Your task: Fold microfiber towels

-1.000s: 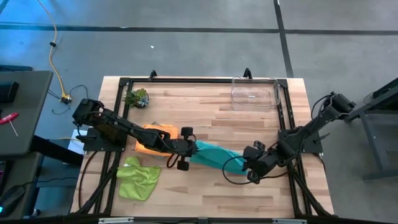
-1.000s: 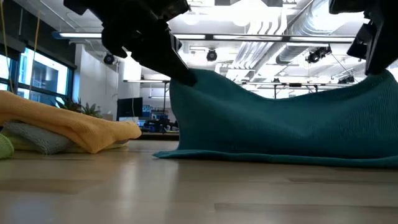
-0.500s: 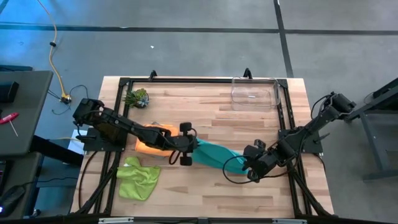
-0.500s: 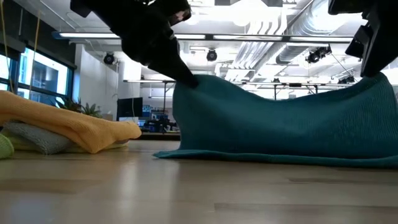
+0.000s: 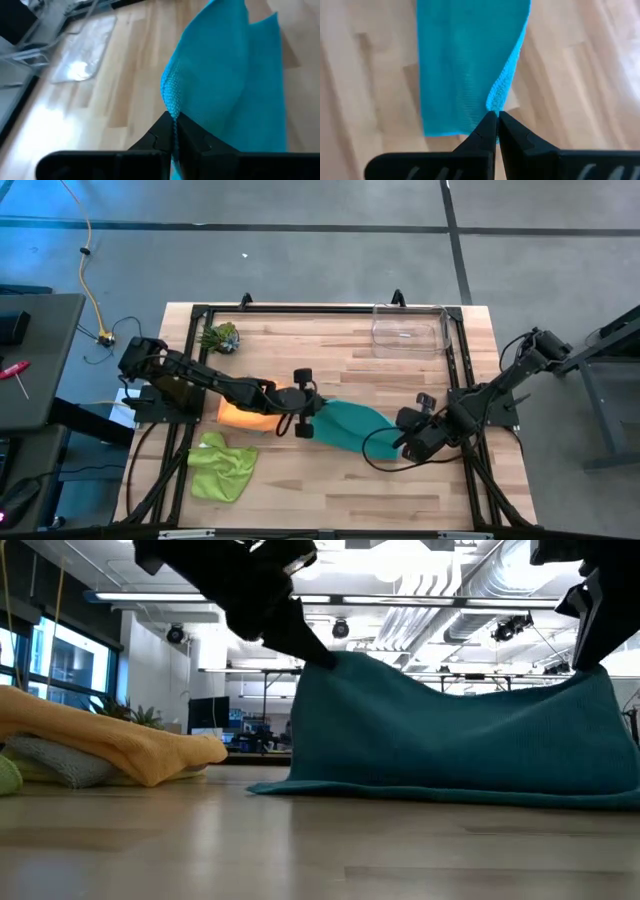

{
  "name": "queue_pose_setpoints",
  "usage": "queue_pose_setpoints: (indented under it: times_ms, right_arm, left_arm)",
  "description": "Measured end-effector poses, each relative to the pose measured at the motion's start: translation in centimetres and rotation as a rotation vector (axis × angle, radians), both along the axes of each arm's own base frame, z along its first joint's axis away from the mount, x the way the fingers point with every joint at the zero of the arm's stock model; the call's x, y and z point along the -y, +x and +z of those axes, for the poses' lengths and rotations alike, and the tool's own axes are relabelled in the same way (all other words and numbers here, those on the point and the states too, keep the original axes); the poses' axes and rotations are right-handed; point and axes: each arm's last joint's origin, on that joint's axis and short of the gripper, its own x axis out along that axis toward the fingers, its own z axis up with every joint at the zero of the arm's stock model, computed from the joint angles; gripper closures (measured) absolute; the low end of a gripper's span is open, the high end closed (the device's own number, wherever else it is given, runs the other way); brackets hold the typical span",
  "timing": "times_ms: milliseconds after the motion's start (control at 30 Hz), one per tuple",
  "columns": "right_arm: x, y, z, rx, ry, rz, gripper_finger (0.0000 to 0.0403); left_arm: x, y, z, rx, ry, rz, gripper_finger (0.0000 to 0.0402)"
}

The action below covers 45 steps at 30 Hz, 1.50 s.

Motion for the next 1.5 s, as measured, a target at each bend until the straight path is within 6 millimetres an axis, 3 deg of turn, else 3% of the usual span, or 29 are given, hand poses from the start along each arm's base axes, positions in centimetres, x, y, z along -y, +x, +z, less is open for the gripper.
queue_pose_setpoints:
  times_ms: [233, 433, 800, 1267, 1500]
  right_arm:
    - [1.1, 0.0, 0.1, -0.030, -0.031, -0.043, 0.0403]
    - [3.0, -0.9, 1.4, -0.005, -0.077, -0.099, 0.0403]
    - [6.1, -3.0, 3.3, 0.011, -0.147, -0.171, 0.0403]
    - [5.1, -1.4, 2.0, -0.022, -0.089, -0.107, 0.0403]
    - [4.1, -1.0, 1.1, -0.053, -0.103, -0.086, 0.0403]
  left_arm:
    - [-2.7, 0.0, 0.1, -0.022, 0.072, 0.041, 0.0399]
    - [-4.4, 0.0, 0.2, -0.006, 0.089, 0.091, 0.0400]
    - [-4.0, 0.2, 0.4, 0.021, 0.058, 0.083, 0.0401]
    - [-4.0, 0.1, 0.2, 0.019, 0.032, 0.106, 0.0401]
    - [-3.5, -0.5, -0.9, -0.010, 0.084, 0.092, 0.0401]
